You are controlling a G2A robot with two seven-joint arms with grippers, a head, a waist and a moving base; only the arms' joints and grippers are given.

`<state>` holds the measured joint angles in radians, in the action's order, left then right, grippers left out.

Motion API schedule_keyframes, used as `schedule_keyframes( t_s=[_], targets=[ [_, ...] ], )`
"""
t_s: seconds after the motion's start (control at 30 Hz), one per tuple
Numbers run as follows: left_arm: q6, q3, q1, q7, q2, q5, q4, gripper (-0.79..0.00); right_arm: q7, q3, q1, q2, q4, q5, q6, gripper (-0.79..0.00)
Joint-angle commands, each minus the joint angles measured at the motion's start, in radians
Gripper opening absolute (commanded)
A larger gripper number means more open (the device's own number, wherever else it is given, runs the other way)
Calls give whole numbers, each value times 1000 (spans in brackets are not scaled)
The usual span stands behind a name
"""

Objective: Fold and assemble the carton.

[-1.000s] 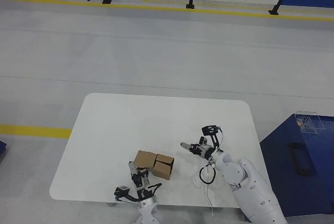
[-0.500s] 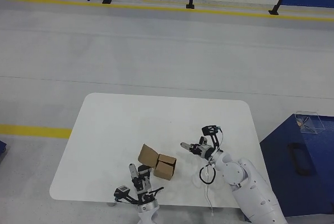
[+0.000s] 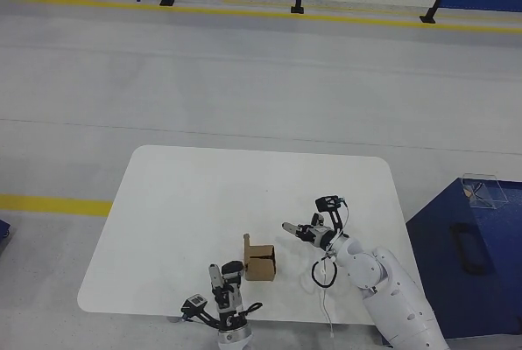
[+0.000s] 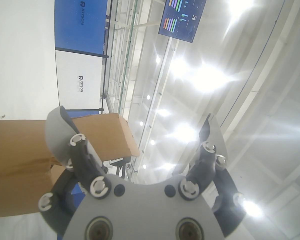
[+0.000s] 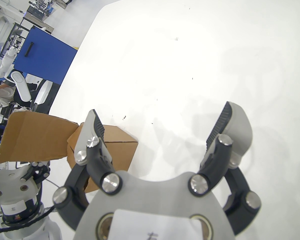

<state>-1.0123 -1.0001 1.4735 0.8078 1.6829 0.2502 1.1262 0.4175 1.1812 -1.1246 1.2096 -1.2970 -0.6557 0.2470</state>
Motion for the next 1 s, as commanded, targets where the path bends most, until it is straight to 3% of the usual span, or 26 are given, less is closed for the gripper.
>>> schedule_keyframes(
  t_s=[0.0,0.37,0.7,0.97],
  targets=[
    [0,9,3,0,-1,9,7,0,0,0,0,0,0,0,0,0],
    [55,53,-58,55,6,61,-81,0,0,0,0,0,0,0,0,0],
    [23,18,-29,23,2,-74,-25,0,0,0,0,0,0,0,0,0],
    [23,18,-29,23,2,-74,-25,0,0,0,0,0,0,0,0,0]
  ],
)
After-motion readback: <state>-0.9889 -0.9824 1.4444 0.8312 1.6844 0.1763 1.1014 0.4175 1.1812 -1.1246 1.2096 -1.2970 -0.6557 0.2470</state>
